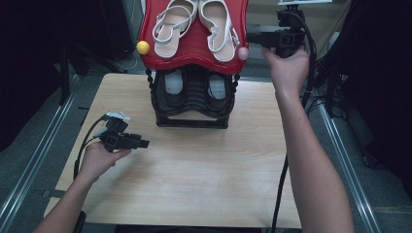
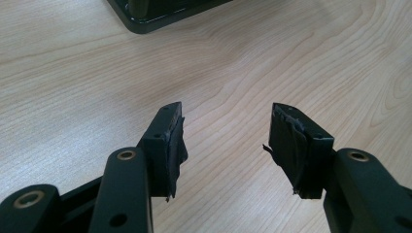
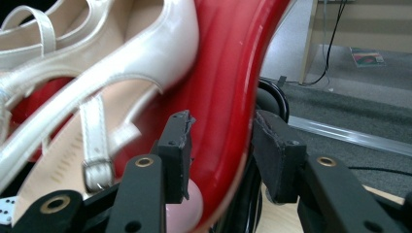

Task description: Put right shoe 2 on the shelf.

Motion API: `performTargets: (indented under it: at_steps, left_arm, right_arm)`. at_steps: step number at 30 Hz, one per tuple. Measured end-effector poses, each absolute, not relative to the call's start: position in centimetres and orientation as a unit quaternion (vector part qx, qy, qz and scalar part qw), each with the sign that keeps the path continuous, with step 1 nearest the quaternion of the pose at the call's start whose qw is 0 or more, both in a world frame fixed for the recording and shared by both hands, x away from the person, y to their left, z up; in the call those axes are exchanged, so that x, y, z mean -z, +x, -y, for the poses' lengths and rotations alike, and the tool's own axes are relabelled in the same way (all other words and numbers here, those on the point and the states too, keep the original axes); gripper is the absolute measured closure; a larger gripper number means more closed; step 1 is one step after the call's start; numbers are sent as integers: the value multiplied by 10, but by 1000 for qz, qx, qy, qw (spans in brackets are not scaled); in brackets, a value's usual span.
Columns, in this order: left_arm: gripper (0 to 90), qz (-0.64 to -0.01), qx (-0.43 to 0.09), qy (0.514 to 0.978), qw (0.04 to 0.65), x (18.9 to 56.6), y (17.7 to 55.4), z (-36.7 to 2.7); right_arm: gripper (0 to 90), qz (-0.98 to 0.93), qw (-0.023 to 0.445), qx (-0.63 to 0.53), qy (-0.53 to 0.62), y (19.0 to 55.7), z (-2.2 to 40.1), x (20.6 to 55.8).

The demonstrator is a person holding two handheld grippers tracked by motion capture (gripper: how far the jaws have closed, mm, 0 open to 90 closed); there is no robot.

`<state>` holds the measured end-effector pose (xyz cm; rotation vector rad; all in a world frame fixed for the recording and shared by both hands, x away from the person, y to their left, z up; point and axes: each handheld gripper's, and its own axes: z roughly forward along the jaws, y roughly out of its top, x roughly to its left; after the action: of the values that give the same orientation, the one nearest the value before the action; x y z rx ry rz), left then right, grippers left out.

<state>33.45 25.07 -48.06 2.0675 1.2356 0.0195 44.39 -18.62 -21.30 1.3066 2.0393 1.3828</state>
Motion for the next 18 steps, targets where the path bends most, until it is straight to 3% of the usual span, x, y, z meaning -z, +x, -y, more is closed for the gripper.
performTargets:
  at_steps: [18]
  left_arm:
    - [469, -482, -11, 796, 366, 480, 335, -254]
  right_arm:
    - [609, -713, 170, -481, 482, 434, 216, 262]
